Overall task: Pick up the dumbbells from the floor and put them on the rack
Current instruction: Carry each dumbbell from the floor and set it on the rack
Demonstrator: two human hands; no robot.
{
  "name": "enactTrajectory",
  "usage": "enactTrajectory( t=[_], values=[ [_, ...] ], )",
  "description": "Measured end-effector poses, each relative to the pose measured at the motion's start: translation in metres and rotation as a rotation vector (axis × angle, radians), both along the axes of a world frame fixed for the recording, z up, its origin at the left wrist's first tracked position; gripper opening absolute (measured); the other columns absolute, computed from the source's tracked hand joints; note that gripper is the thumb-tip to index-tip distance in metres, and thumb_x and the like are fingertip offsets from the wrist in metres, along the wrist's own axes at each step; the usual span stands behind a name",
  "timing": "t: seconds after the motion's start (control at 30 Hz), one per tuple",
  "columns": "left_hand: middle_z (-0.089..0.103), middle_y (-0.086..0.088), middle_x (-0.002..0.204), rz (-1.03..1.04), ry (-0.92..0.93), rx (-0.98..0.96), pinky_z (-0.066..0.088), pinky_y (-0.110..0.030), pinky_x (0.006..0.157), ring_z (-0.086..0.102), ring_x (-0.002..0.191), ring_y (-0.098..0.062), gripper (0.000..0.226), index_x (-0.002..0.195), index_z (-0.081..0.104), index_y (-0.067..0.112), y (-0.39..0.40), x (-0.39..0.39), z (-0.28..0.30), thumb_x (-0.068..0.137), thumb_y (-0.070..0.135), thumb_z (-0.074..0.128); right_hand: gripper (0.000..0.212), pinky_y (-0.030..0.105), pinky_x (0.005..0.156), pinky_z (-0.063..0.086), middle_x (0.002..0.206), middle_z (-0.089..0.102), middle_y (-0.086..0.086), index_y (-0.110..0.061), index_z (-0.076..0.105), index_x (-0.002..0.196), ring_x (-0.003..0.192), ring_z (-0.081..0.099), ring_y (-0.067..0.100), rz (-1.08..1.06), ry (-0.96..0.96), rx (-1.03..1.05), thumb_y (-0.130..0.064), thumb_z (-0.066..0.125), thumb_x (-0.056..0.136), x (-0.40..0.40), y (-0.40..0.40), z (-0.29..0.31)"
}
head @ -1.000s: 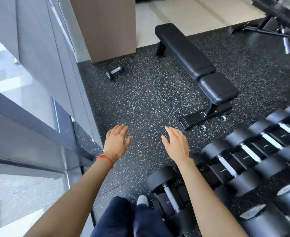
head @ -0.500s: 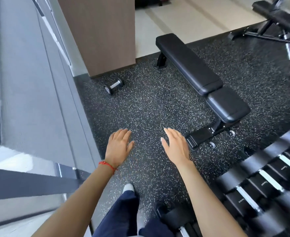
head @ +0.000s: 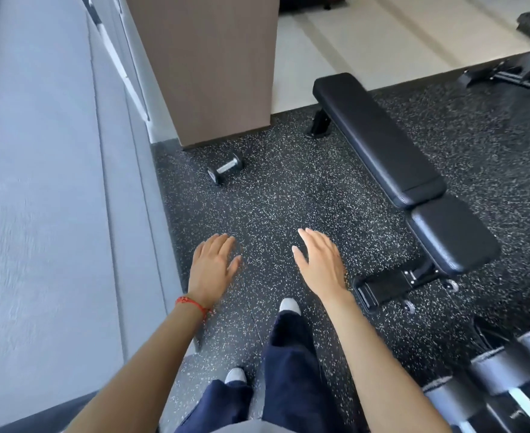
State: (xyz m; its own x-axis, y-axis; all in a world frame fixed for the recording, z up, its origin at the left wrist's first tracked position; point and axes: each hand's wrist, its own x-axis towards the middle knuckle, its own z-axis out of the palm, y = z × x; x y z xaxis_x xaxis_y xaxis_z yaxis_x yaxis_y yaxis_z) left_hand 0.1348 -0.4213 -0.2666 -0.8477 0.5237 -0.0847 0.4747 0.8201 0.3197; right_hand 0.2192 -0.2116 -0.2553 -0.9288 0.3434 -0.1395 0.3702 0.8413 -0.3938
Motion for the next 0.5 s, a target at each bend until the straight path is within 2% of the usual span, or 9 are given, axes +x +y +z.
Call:
enactTrajectory(
  t=[0.2, 0.37, 0.5],
  values=[
    [0.051, -0.014, 0.137, 0.128, -0.007, 0.023, 0.029, -0.046, 0.11, 0.041, 0.131, -0.032, 0.047, 0.132, 0.048, 0.008, 0.056, -0.066, 0.004, 0.093, 0.033, 0.048, 0.048, 0.038, 0.115, 0.024, 0.147, 0.04, 0.005, -0.016, 0.036, 0.14, 0.138, 0.032, 0.02, 0.12, 0.0, -0.007, -0.036, 0.038, 0.096, -0.085, 0.065, 0.0],
    [0.054, -0.013, 0.135, 0.188, 0.007, 0.012, 0.032, -0.047, 0.108, 0.045, 0.129, -0.032, 0.062, 0.13, 0.049, 0.008, 0.095, -0.114, 0.008, 0.089, 0.048, 0.024, 0.048, 0.038, 0.116, 0.023, 0.147, 0.04, 0.005, -0.016, 0.036, 0.14, 0.138, 0.032, 0.02, 0.197, 0.021, -0.001, -0.036, 0.038, 0.096, -0.148, 0.114, 0.008],
    [0.051, -0.012, 0.138, 0.229, -0.003, 0.012, 0.028, -0.045, 0.111, 0.041, 0.132, -0.031, 0.067, 0.133, 0.047, 0.01, 0.116, -0.152, 0.012, 0.088, 0.051, 0.018, 0.049, 0.038, 0.117, 0.022, 0.148, 0.039, 0.005, -0.016, 0.035, 0.141, 0.139, 0.031, 0.02, 0.241, 0.013, -0.001, -0.037, 0.038, 0.097, -0.197, 0.137, 0.01]
  ],
)
